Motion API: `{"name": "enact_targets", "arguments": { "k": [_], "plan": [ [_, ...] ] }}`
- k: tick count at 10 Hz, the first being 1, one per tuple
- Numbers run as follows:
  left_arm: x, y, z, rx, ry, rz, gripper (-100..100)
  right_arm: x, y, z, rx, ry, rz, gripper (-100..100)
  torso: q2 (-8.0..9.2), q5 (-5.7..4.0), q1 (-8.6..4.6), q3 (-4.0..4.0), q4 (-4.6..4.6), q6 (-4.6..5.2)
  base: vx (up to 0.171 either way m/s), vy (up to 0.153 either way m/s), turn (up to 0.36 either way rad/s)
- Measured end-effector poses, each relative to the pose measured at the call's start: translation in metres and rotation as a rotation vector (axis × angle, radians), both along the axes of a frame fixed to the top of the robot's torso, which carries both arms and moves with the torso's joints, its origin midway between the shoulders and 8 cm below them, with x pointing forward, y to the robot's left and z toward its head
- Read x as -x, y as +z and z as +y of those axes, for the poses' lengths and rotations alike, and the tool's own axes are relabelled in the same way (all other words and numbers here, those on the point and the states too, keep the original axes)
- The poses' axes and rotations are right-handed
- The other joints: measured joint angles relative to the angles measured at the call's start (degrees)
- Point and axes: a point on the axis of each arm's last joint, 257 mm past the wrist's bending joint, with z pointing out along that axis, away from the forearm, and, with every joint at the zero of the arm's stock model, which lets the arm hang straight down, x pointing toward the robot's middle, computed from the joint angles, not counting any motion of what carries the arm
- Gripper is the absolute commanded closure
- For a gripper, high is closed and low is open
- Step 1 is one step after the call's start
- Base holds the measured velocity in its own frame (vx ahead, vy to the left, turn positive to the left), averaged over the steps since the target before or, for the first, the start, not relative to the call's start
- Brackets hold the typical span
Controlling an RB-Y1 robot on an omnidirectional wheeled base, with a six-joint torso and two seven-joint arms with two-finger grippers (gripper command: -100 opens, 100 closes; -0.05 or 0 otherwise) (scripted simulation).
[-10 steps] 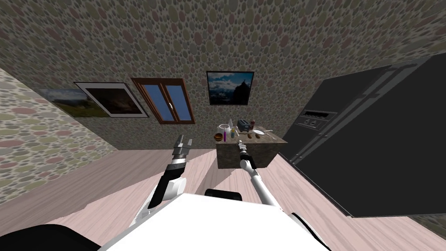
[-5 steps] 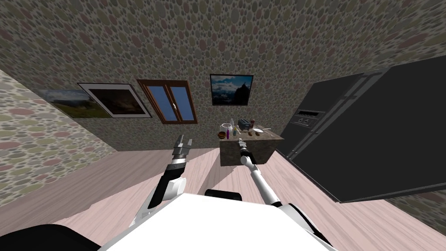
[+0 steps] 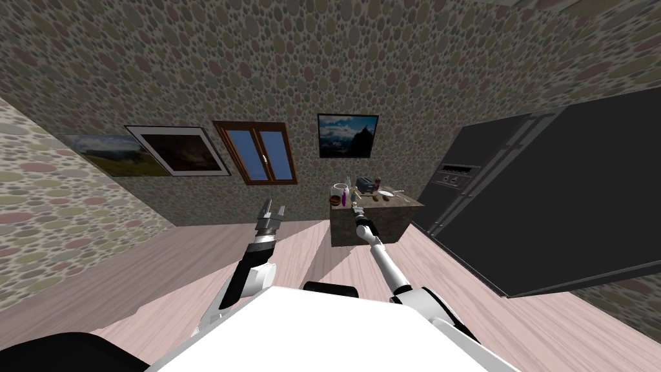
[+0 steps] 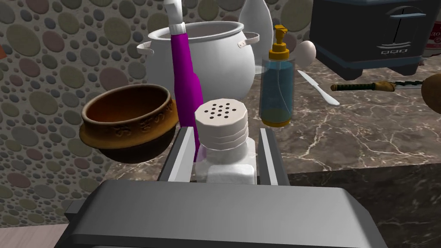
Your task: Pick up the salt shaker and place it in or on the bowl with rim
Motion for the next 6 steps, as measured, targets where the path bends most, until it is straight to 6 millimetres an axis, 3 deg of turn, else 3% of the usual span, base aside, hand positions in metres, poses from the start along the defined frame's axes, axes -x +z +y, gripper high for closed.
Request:
{"name": "enact_targets", "arguments": {
  "k": [2,3,6],
  "plan": [
    [0.000,0.000,0.000,0.000,0.000,0.000,0,-0.008,0.006,0.005,-0.011,0.018,0.010,100,-0.24,-0.01,0.02,-0.14,-0.06,-0.03,0.085,0.183,-0.006],
    [0.000,0.000,0.000,0.000,0.000,0.000,0,-0.015,0.009,0.010,-0.022,0.032,0.019,100,-0.45,0.00,0.09,-0.25,-0.08,-0.07,0.178,0.180,-0.016],
    [0.000,0.000,0.000,0.000,0.000,0.000,0,-0.025,0.020,0.034,-0.072,0.068,0.036,100,-0.66,-0.14,-0.32,-0.39,-0.16,-0.02,0.155,0.092,-0.032]
  ]
}}
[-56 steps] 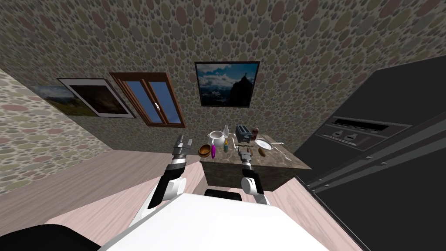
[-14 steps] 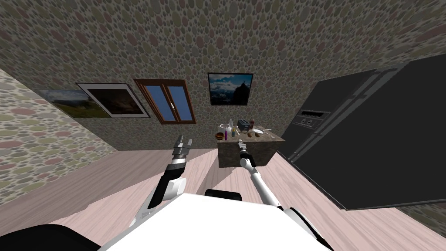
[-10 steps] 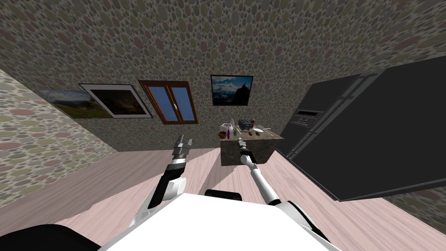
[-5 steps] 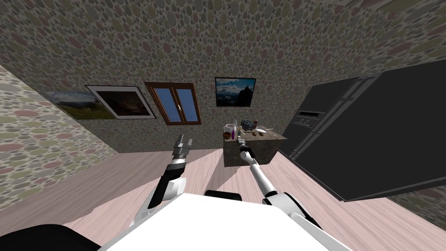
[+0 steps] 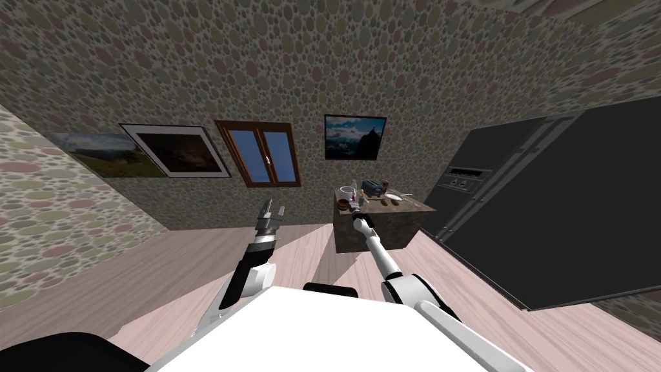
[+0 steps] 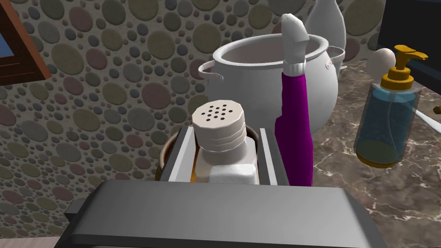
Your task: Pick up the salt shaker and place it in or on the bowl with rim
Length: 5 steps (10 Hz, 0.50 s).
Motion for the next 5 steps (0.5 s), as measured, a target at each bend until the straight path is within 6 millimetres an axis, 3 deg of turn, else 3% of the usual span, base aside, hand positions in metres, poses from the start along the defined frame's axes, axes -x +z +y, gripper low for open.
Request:
{"name": "enact_targets", "arguments": {
  "k": [2,3,5],
  "plan": [
    [0.000,0.000,0.000,0.000,0.000,0.000,0,-0.005,0.006,0.027,-0.064,0.028,0.016,100,-0.24,-0.13,-0.37,-0.14,-0.06,0.06,0.199,0.008,-0.067],
    [0.000,0.000,0.000,0.000,0.000,0.000,0,-0.005,0.007,0.038,-0.095,0.040,0.022,100,-0.22,-0.20,-0.60,-0.15,-0.09,0.10,0.162,-0.062,-0.060],
    [0.000,0.000,0.000,0.000,0.000,0.000,0,-0.002,0.008,0.066,-0.153,0.060,0.034,100,0.01,-0.31,-0.92,-0.05,-0.10,0.15,0.086,-0.060,-0.035]
  ]
}}
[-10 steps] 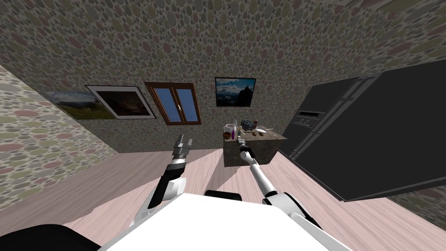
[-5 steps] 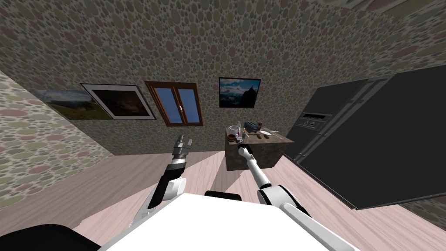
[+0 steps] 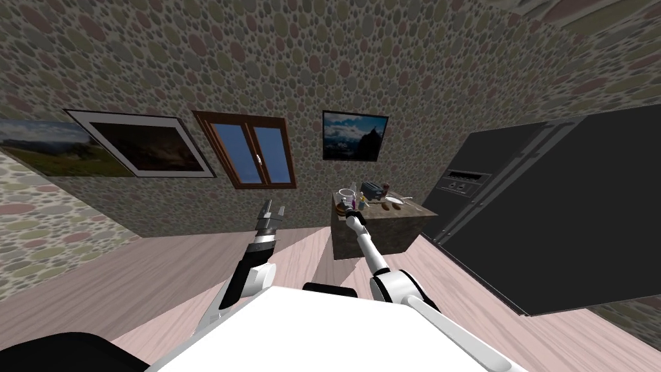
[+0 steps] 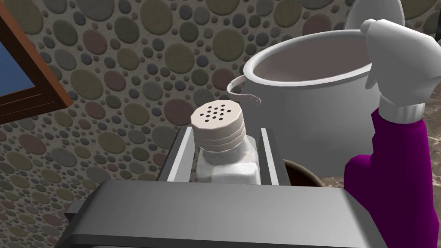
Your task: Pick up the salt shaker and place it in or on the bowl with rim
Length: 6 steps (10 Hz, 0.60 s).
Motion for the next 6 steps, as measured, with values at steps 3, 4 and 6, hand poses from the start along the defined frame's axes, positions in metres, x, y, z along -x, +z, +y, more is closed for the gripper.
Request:
{"name": "enact_targets", "arguments": {
  "k": [3,4,6],
  "plan": [
    [-0.0001,0.0001,-0.0001,0.000,0.000,0.000,0,0.0016,0.0014,0.0103,-0.025,0.009,0.005,-100,0.47,0.02,0.09,0.27,0.10,0.06,0.010,-0.007,0.002],
    [-0.0001,0.0001,-0.0001,0.000,0.000,0.000,0,0.0016,0.0014,0.0103,-0.025,0.009,0.005,-100,0.51,0.03,0.11,0.30,0.12,0.06,0.000,0.000,0.000],
    [-0.0001,0.0001,-0.0001,0.000,0.000,0.000,0,0.0016,0.0014,0.0103,-0.025,0.009,0.005,-100,0.54,0.03,0.12,0.32,0.12,0.06,0.000,0.000,0.000]
  ]
}}
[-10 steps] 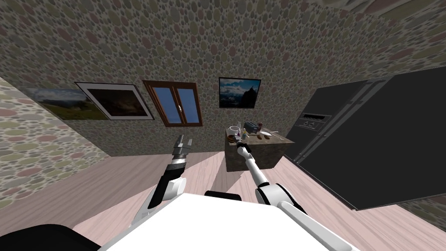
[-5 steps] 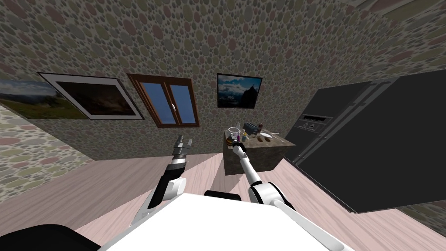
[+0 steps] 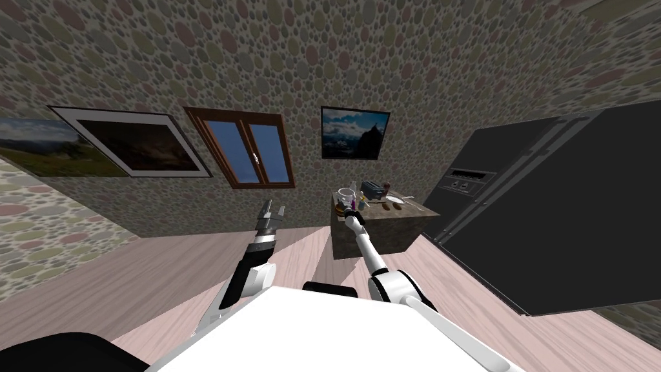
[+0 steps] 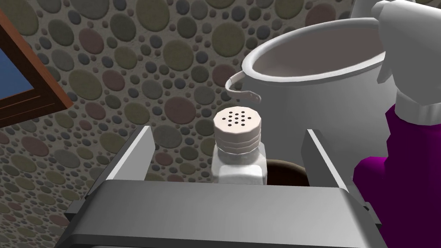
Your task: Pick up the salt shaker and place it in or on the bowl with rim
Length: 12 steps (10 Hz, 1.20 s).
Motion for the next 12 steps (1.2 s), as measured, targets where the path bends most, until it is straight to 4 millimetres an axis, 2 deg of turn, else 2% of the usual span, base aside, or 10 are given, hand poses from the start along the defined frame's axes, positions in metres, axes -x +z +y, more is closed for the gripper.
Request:
{"name": "enact_targets", "arguments": {
  "k": [1,2,11,12],
  "plan": [
    [0.000,0.000,0.000,0.000,0.000,0.000,0,0.000,0.000,0.000,0.000,0.000,0.000,0,0.00,0.00,0.00,0.00,0.00,0.00,0.000,0.000,0.000],
    [0.000,0.000,0.000,0.000,0.000,0.000,0,0.000,0.000,0.000,0.000,0.000,0.000,-100,0.01,0.00,0.00,0.00,0.00,0.00,-0.021,0.037,-0.133],
    [0.000,0.000,0.000,0.000,0.000,0.000,0,-0.032,0.062,0.007,0.006,0.087,-0.018,-100,0.11,0.05,0.20,0.07,0.03,0.00,-0.033,0.060,-0.091],
    [0.000,0.000,0.000,0.000,0.000,0.000,0,-0.032,0.062,0.008,0.006,0.089,-0.017,0,0.06,0.03,0.12,0.04,0.01,-0.02,0.000,0.000,0.000]
  ]
}}
